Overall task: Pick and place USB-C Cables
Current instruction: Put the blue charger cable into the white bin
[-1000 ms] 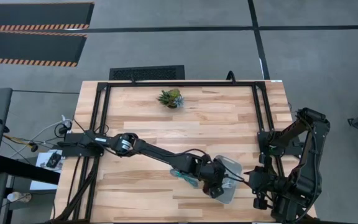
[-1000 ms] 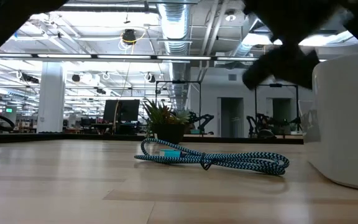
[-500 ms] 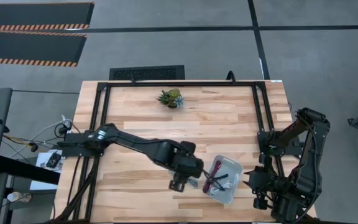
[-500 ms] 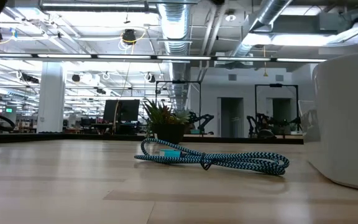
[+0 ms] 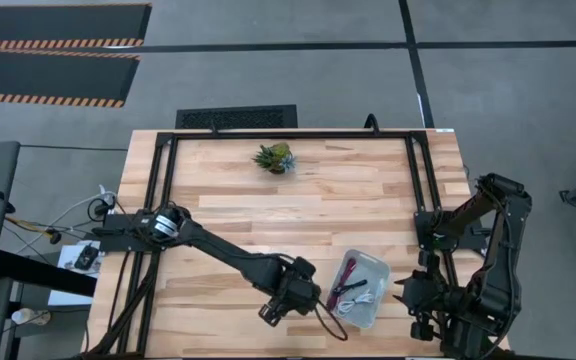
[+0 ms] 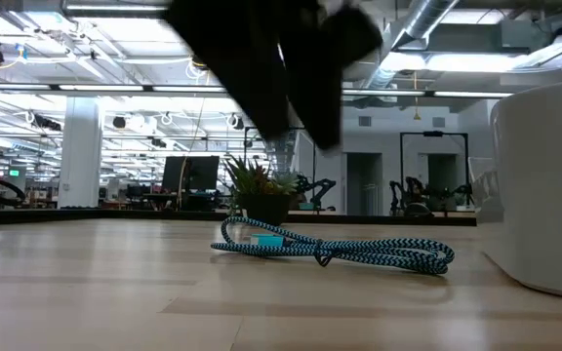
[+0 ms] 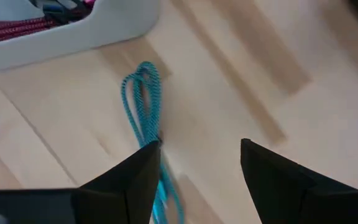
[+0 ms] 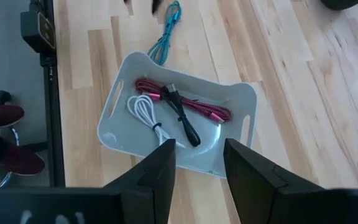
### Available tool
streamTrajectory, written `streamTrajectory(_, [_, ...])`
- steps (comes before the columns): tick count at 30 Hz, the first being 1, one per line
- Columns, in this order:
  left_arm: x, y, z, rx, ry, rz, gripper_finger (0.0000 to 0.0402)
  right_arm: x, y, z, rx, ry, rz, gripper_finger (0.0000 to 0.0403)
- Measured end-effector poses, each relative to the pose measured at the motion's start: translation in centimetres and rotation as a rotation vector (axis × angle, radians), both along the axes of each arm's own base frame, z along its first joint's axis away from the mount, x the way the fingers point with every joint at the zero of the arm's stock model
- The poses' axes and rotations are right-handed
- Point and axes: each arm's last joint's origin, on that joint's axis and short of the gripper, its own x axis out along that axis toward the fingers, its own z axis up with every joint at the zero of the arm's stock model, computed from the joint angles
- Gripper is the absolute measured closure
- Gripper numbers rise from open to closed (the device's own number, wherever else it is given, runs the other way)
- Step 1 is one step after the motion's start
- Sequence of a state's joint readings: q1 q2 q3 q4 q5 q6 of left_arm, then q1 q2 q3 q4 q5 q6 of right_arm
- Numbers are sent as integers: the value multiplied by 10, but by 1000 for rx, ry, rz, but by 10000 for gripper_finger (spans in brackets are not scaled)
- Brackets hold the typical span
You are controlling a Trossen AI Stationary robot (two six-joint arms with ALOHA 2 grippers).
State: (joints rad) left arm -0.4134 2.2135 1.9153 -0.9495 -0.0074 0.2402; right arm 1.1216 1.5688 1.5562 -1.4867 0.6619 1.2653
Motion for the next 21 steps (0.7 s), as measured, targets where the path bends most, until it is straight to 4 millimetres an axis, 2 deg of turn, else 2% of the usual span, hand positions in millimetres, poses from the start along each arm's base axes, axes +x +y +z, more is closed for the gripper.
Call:
streamTrajectory(4, [2,12,-24,55,-21,30,193,0,0,0,2,-2,-3,242])
streamTrajectory(9, [5,27,-33,13,11,76,193,0,0,0,3,-6,-3,242])
streamTrajectory(15, [7,32,-39,3,1,84,193,1,1,0,8,-25,-4,242])
streamTrajectory(21, [6,39,-55,3,-9,102,193,2,2,1,16,-28,-4,242])
